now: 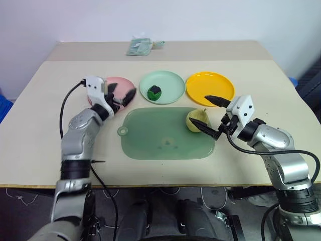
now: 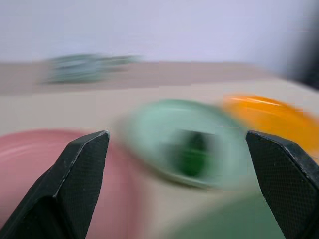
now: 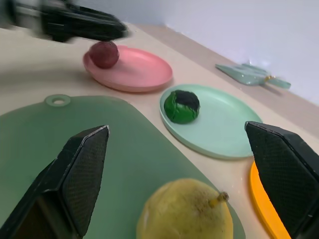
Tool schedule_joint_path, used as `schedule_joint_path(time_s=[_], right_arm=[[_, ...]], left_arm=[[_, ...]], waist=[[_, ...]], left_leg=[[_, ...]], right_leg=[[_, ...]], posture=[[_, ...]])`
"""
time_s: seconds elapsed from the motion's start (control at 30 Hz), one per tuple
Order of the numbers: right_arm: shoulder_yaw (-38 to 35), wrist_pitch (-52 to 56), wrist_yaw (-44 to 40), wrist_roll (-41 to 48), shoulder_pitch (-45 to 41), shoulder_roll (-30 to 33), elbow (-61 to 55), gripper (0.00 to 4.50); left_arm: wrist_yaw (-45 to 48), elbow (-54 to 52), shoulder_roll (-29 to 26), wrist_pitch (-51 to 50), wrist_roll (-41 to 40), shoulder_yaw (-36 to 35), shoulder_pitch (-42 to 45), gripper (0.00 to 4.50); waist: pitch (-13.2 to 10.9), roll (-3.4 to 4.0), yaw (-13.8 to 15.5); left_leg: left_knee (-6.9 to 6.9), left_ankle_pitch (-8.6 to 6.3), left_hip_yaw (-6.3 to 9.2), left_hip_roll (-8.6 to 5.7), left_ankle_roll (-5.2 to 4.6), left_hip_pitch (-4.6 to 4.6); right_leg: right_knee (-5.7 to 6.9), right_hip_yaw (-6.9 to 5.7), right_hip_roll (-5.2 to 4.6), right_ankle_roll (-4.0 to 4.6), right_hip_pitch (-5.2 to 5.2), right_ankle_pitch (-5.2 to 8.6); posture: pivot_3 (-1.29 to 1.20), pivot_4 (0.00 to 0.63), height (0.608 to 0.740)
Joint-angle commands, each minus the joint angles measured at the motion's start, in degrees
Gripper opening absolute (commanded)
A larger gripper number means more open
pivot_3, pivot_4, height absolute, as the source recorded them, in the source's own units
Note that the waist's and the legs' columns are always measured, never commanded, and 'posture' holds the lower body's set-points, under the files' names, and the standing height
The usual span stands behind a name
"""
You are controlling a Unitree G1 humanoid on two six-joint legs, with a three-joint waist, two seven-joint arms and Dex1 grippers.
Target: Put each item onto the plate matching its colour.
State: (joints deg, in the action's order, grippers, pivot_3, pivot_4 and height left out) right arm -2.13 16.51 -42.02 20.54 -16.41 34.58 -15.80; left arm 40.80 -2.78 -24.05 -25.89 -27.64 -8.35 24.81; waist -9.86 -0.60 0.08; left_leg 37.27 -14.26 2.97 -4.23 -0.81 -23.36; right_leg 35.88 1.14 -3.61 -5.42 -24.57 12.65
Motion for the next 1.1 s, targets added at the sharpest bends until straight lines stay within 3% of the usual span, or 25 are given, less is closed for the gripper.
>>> schedule_joint_path(time_s=[0.03, 0.23, 0.37, 0.6, 0.63, 0.73, 0.77, 0.93, 1.1], right_arm=[[0.8, 0.3, -0.5, -0.9, -1.9, -0.2, 2.0, 4.50], [1.8, -0.5, -2.2, -2.0, -4.2, -0.7, 10.1, 4.50], [2.9, -0.3, -3.7, -2.2, -5.2, -1.6, 13.5, 4.50], [4.4, -0.5, -6.0, -2.7, -6.4, -3.0, 17.2, 4.50], [4.4, -0.6, -5.9, -2.9, -6.6, -3.2, 17.6, 3.94], [4.3, -0.6, -6.1, -2.9, -7.3, -3.5, 18.5, 2.85], [4.2, -0.7, -6.2, -3.0, -7.6, -3.5, 18.8, 2.76], [2.6, -3.2, -5.6, -3.1, -10.6, -4.5, 21.8, 2.76], [0.1, -13.6, 0.8, -7.4, -26.9, -7.7, 44.5, 2.76]], left_arm=[[13.7, -11.6, -7.2, -2.6, -7.4, 1.3, -6.2, 4.46], [26.7, -18.5, -18.7, -0.1, -10.0, -0.9, -15.6, 4.46], [29.5, -19.4, -22.3, 1.0, -10.0, -1.9, -17.4, 4.46], [28.0, -20.2, -22.0, 3.0, -9.1, -1.8, -18.7, 4.46], [27.8, -20.2, -21.9, 3.4, -9.1, -1.9, -19.1, 4.50], [27.6, -20.2, -22.0, 4.2, -9.2, -2.2, -20.2, 4.50], [27.3, -20.1, -22.0, 4.7, -8.9, -2.3, -20.4, 4.50], [24.9, -19.4, -21.0, 6.2, -8.4, -2.8, -20.7, 4.50], [19.0, -20.7, -18.2, 5.1, -8.3, -2.4, -19.5, 4.50]], waist=[[0.0, 0.02, -0.6], [0.0, 0.06, -0.6], [0.0, 0.08, -0.6], [0.0, 0.08, -0.7], [0.0, 0.09, -0.7], [0.0, 0.09, -0.7], [0.0, 0.09, -0.7], [0.0, 0.09, -0.7], [-0.1, 0.23, -1.0]], left_leg=[[-0.02, 0.01, 0.00, 0.01, 0.01, 0.00], [-0.05, 0.01, 0.01, 0.02, 0.01, 0.02], [-0.06, 0.01, 0.01, 0.03, 0.01, 0.02], [-0.08, 0.01, 0.01, 0.03, 0.01, 0.02], [-0.08, 0.01, 0.01, 0.03, 0.01, 0.02], [-0.09, 0.01, 0.01, 0.03, 0.01, 0.02], [-0.09, 0.01, 0.01, 0.03, 0.01, 0.02], [-0.09, 0.01, 0.01, 0.03, 0.01, 0.02], [-0.07, 0.02, -0.03, 0.02, 0.02, 0.02]], right_leg=[[0.01, 0.00, 0.01, 0.03, -0.01, 0.01], [-0.03, -0.03, -0.03, 0.25, 0.02, 0.14], [-0.04, -0.04, -0.03, 0.27, 0.02, 0.15], [-0.05, -0.05, -0.02, 0.26, 0.01, 0.14], [-0.05, -0.05, -0.02, 0.26, 0.01, 0.14], [-0.04, -0.04, -0.02, 0.26, 0.00, 0.14], [-0.04, -0.05, -0.02, 0.26, 0.00, 0.14], [-0.05, -0.05, -0.02, 0.26, 0.00, 0.14], [-0.02, -0.03, -0.01, 0.20, -0.03, 0.10]], posture=[[0.00, 0.150, 0.740], [0.00, 0.150, 0.740], [0.00, 0.150, 0.740], [0.00, 0.150, 0.740], [0.00, 0.150, 0.740], [0.00, 0.150, 0.740], [0.00, 0.150, 0.740], [0.00, 0.150, 0.740], [0.00, 0.150, 0.740]])
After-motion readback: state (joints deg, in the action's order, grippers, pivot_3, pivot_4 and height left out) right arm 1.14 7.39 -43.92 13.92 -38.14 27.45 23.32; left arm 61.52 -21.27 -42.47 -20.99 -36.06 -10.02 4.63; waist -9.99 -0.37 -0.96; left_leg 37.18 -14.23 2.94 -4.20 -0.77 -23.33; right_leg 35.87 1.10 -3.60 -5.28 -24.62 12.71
